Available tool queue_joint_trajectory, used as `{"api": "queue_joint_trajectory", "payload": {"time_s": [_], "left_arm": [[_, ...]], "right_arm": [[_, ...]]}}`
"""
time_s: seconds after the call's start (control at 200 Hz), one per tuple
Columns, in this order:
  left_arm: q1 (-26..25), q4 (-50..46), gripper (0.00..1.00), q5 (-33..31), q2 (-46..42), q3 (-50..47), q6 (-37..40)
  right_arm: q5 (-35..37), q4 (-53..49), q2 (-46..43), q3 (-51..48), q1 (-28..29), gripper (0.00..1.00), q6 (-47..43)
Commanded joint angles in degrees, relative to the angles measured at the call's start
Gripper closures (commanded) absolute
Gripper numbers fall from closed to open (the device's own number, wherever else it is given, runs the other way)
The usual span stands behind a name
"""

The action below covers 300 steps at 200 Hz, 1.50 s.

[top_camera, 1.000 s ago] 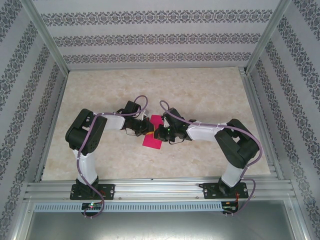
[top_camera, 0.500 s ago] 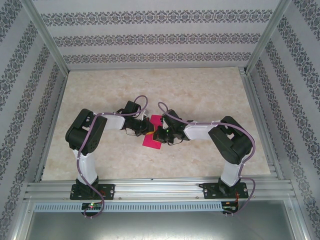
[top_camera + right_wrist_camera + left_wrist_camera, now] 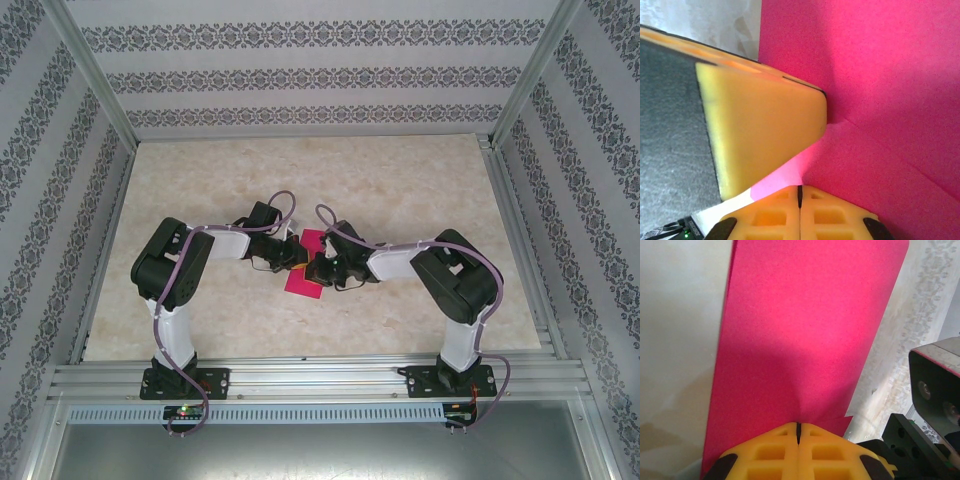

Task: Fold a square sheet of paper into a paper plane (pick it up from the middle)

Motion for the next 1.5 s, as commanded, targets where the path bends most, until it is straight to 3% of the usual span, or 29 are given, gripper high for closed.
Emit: {"api": "queue_joint_trajectory", "payload": {"time_s": [0.0, 0.515, 0.994, 1.319, 1.494], "left_arm": [[-0.3, -3.1, 0.99, -7.9, 3.5, -2.0, -0.4], [-0.3, -2.9, 1.00, -8.0, 3.4, -2.1, -0.7], [-0.2, -3.7, 1.00, -7.4, 2.8, -1.9, -0.2], [-0.4, -3.3, 0.98, -5.9, 1.2, -1.3, 0.1], [-0.3, -4.8, 0.94, -4.8, 0.0, -0.3, 1.3]], "right_arm": [[-0.8, -3.1, -1.3, -4.5, 0.3, 0.93, 0.8], [-2.0, -1.4, -9.2, -14.6, 1.4, 0.91, 1.6], [3.2, -12.2, -16.8, -8.9, 1.3, 0.91, -2.6], [0.5, -3.8, -8.1, -1.7, 1.4, 0.90, 0.3], [2.3, -7.6, -4.2, -0.9, 1.1, 0.91, -0.9]]}}
